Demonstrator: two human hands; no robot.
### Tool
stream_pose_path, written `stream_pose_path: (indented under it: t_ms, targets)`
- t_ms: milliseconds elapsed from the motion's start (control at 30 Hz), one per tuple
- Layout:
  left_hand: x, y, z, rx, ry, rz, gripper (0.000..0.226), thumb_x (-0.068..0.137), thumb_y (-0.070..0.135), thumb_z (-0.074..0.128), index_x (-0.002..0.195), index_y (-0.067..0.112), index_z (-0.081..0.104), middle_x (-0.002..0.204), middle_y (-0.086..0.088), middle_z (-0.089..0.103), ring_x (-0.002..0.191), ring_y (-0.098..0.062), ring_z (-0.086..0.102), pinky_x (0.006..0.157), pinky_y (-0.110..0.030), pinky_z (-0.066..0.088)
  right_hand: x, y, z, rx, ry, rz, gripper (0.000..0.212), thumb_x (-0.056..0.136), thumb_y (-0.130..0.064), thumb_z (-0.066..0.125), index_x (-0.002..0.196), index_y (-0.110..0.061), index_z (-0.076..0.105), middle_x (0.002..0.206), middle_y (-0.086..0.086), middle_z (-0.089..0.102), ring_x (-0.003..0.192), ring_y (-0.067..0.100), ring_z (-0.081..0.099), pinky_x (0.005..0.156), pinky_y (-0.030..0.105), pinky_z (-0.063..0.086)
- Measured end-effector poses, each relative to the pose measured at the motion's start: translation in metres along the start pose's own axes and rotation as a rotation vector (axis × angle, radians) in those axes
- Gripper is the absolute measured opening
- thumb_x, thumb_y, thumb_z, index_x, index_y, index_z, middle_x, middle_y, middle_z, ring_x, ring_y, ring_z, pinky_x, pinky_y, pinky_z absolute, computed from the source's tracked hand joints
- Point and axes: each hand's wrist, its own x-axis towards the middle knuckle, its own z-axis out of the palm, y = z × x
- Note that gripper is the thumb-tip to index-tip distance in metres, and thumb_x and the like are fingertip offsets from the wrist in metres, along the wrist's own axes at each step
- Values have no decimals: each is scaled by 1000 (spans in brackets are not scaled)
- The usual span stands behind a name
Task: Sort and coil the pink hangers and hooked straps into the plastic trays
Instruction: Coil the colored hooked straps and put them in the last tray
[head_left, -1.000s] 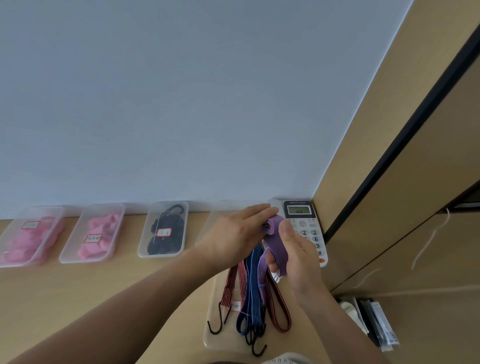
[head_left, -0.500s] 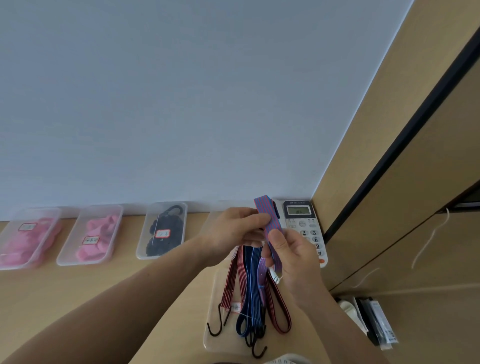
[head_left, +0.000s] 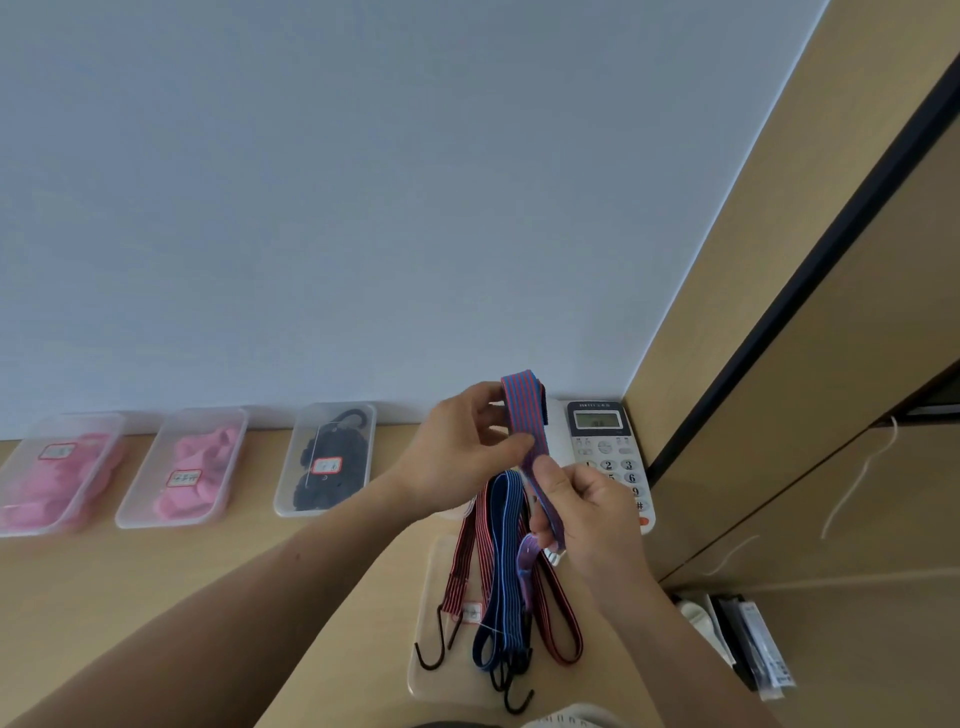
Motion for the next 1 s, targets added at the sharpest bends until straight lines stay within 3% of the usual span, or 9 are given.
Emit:
stream_pose_path:
  t_ms: [167,267,400,533,600,700,800,900,1000]
  targets:
    - [-7,-5,0,396,-2,229,44,86,28,61,128,31,50,115,13,70,92,-6,71,86,-37,57,1,-4,4,49,17,35,60,75,-68,62,63,-10,59,53,12,59,42,22,49,44,32,37]
    - [-10,-10,4,633,29,425,40,91,35,54,130,33,46,112,11,71,89,-9,72,75,-36,58,0,-7,6,110,29,77,58,66,-76,59,61,-18,65,55,13,61,44,22,52,45,32,40]
    - [-8,-20,9,844,143,712,40,89,17,60,127,6,60,102,-5,74,71,-26,71,51,-32,54,-1,-9,6,133,58,117,60,66,-75,61,64,-16,69,56,13,63,44,22,53,51,36,41]
    - [-3,-31,7,986,125,836,54,75,-6,72,127,8,64,125,-10,67,83,-29,71,59,-34,57,-2,-12,6,143,51,115,68,59,-81,66,66,-14,71,59,13,65,47,20,56,47,30,44]
    - [-3,-32,6,939,93,765,60,75,-6,66,132,13,61,135,-10,61,90,-30,71,65,-38,59,-1,-13,4,167,61,97,62,67,-72,69,69,-10,68,58,13,64,47,20,55,45,28,44]
    - [-7,-28,11,451,21,308,66,80,17,51,145,26,45,143,1,54,104,-14,68,86,-40,56,1,-12,3,195,69,56,50,78,-55,67,73,-5,63,55,10,62,44,18,51,46,26,42]
    - [-4,-14,10,-91,-116,-162,51,85,33,50,132,16,57,112,-7,71,95,-24,70,96,-57,49,0,-8,4,195,55,19,38,81,-50,70,68,-15,65,56,7,63,44,16,51,47,26,43]
    - [-6,-5,8,-239,-265,-254,45,93,44,49,98,3,68,83,-20,66,78,-30,65,97,-58,46,-1,-5,5,171,17,-2,31,76,-47,69,67,-17,66,56,6,62,44,15,52,47,23,45]
    - [-9,-3,8,-321,-306,-197,33,94,34,55,99,3,66,89,-27,62,73,-32,63,86,-50,45,0,-3,2,163,-5,-9,41,75,-48,72,74,-8,64,56,6,62,44,16,51,46,23,44]
